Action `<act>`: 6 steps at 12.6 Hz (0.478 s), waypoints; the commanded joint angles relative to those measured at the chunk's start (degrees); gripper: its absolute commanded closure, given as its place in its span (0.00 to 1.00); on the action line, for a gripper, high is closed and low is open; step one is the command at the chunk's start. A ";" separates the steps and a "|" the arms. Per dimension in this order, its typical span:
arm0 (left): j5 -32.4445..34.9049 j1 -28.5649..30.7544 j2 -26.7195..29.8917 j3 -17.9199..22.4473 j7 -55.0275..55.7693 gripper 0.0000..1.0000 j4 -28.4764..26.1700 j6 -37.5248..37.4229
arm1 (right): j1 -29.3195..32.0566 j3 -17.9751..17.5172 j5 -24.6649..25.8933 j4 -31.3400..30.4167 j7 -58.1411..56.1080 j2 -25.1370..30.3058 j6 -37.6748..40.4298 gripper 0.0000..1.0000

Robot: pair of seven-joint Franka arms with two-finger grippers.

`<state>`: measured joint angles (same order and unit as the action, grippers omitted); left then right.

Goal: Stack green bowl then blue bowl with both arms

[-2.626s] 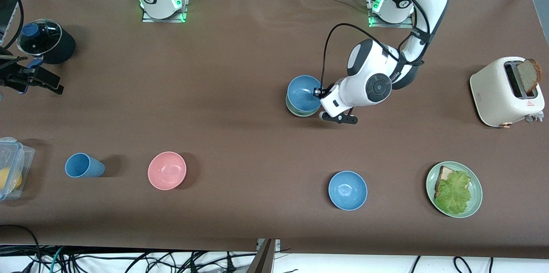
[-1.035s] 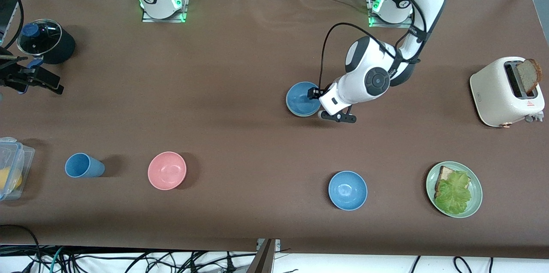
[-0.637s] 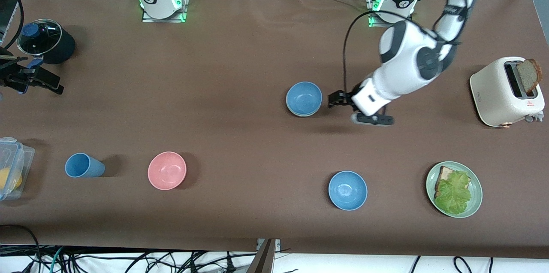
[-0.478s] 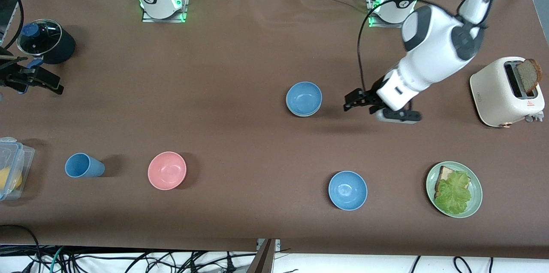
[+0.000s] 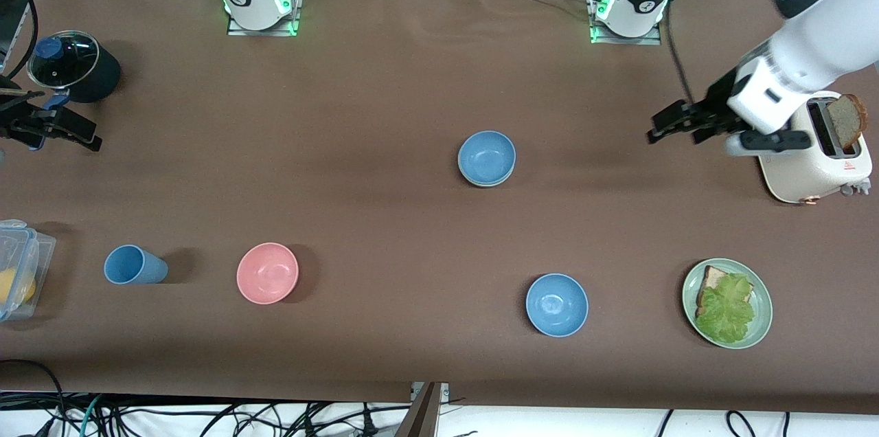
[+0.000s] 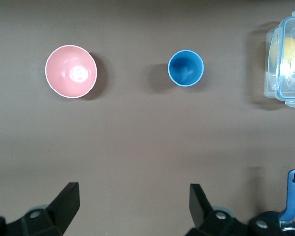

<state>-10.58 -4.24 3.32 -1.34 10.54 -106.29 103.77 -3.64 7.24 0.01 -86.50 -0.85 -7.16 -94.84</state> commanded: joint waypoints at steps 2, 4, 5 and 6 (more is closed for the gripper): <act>11.18 -0.25 0.63 -0.07 0.01 0.00 8.54 -11.81 | 0.74 -0.65 0.69 0.55 -0.82 0.04 0.62 0.01; 11.81 -0.33 0.46 2.29 0.01 0.00 11.71 -16.12 | 0.74 -0.65 0.69 0.55 -0.82 0.04 0.53 0.01; 11.81 -0.25 0.37 3.26 -0.16 0.00 13.29 -17.19 | 0.74 -0.65 0.69 0.55 -0.82 0.04 0.62 0.01; 11.55 -0.16 0.20 4.14 -0.16 0.00 13.48 -17.11 | 0.74 -0.65 0.69 0.55 -0.82 0.04 0.62 0.01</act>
<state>-0.09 -4.29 4.70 1.35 10.71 -95.70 88.72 -3.64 7.24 0.01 -86.50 -0.85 -7.16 -94.84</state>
